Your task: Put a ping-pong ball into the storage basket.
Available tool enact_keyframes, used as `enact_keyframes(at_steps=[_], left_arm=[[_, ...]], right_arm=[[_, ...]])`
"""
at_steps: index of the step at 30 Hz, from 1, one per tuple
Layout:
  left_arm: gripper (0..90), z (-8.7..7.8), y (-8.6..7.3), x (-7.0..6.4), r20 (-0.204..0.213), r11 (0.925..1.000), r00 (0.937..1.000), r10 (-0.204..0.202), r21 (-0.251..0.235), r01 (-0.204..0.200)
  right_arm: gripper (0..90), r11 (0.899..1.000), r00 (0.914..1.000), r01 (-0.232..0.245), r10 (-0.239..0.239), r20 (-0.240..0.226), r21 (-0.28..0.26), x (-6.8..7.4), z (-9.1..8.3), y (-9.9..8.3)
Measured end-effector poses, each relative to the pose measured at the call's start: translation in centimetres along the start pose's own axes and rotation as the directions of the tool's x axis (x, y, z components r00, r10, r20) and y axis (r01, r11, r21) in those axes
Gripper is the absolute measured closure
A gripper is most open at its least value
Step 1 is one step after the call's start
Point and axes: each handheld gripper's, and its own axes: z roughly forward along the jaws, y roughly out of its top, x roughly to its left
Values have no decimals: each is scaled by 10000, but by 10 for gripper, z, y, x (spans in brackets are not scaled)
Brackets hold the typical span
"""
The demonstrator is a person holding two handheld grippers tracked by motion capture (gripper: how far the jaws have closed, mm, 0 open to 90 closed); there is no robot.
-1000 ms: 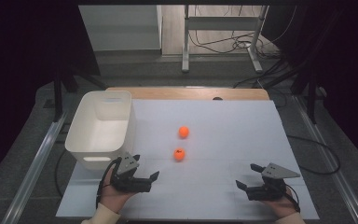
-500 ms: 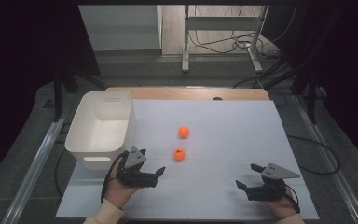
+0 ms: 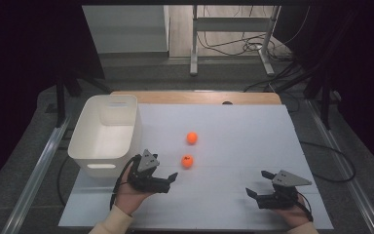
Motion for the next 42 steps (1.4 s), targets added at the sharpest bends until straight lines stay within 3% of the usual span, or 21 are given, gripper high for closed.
enact_keyframes(at_steps=[24,42], left_arm=[[90,15,18,-4,140,9998,9999,41,212,-43],[90,37,28,1,229,9988,9997,-21,491,9]], right_arm=[[117,9998,9998,163,-162,151,-80,-2,1,1],[120,9998,9997,213,-212,85,-35,0,2,1]])
